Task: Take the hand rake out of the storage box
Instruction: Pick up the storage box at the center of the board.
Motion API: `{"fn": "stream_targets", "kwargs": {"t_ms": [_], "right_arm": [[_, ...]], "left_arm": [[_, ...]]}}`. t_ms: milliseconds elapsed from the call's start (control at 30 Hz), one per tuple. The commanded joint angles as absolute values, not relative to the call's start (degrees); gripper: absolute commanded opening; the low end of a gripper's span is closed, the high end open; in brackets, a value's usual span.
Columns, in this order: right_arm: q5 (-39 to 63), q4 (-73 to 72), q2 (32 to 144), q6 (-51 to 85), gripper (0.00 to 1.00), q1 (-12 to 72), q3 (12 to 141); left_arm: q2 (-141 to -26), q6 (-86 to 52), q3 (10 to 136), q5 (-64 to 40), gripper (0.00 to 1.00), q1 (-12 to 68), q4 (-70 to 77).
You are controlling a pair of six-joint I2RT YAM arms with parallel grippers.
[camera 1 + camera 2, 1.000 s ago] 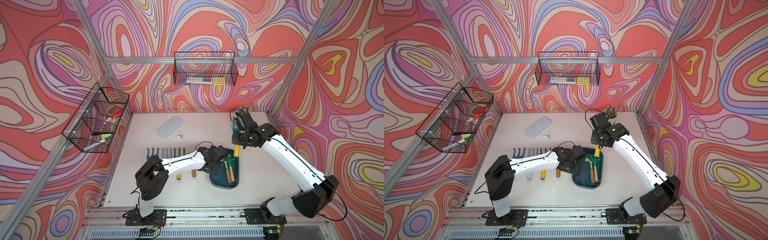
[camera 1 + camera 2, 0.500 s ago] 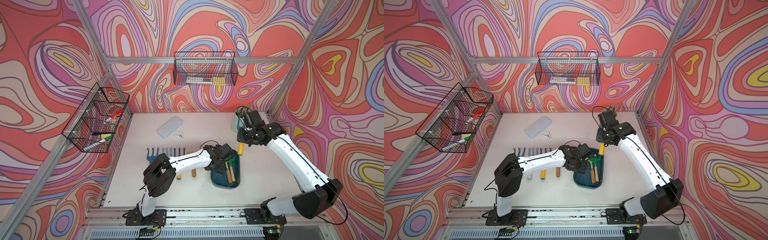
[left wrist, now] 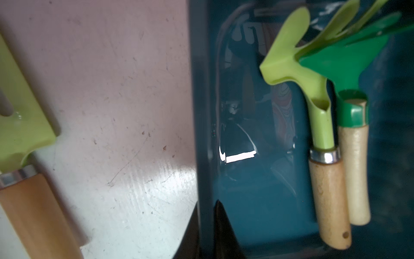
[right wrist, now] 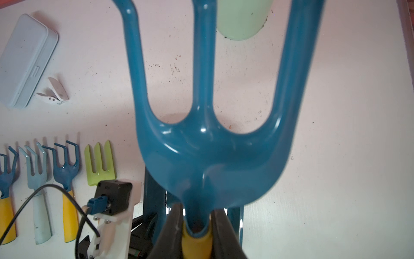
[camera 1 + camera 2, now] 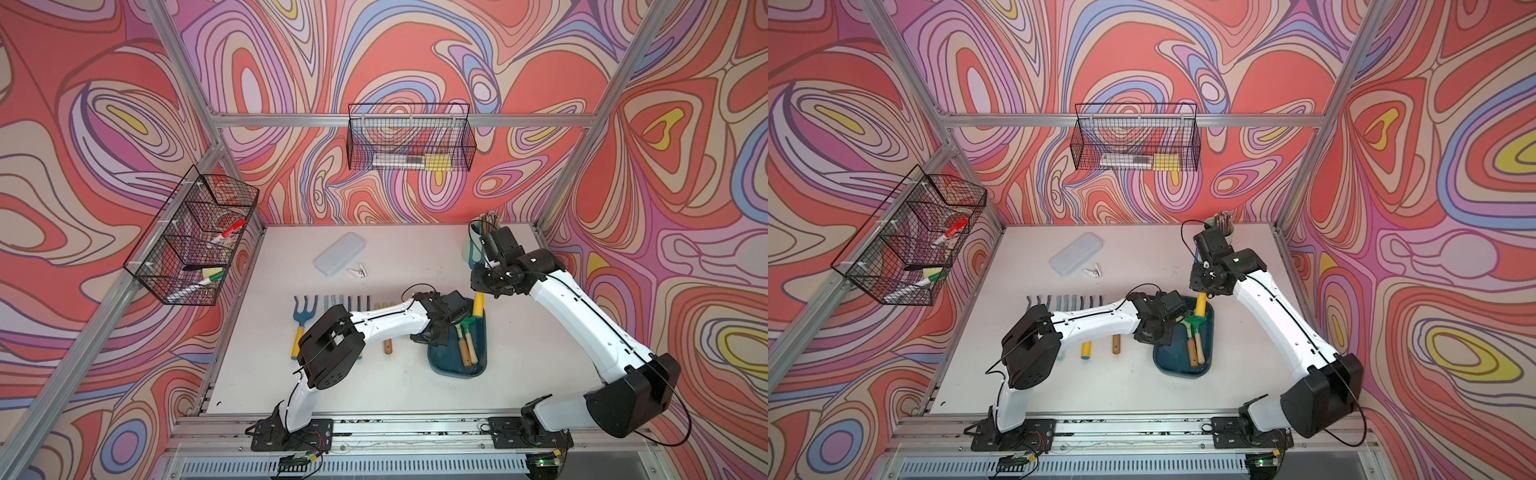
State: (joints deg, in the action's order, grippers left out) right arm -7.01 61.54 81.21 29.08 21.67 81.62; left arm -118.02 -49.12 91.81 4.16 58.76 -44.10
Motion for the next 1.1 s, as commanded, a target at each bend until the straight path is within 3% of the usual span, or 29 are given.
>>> {"fn": "stream_targets", "kwargs": {"t_ms": [0,533,900,1067], "right_arm": [[-7.8,62.3,78.6,28.3,0.16,21.4,82.0],[1.0,62.1,76.1,27.6,0.16,21.7,77.3],[6.2,56.1,78.2,30.3,0.16,32.2,70.3],[11.0,48.8,80.3,33.9,0.16,35.4,65.9]], "left_arm": [[-119.0,-50.1,94.3,5.9,0.1,58.0,-44.2],[-122.6,-46.7,105.4,6.7,0.05,42.5,-42.1],[-130.0,-47.3,111.3,0.5,0.06,33.5,-39.8],[-128.7,-46.7,108.4,0.3,0.07,30.6,-38.4]]}}
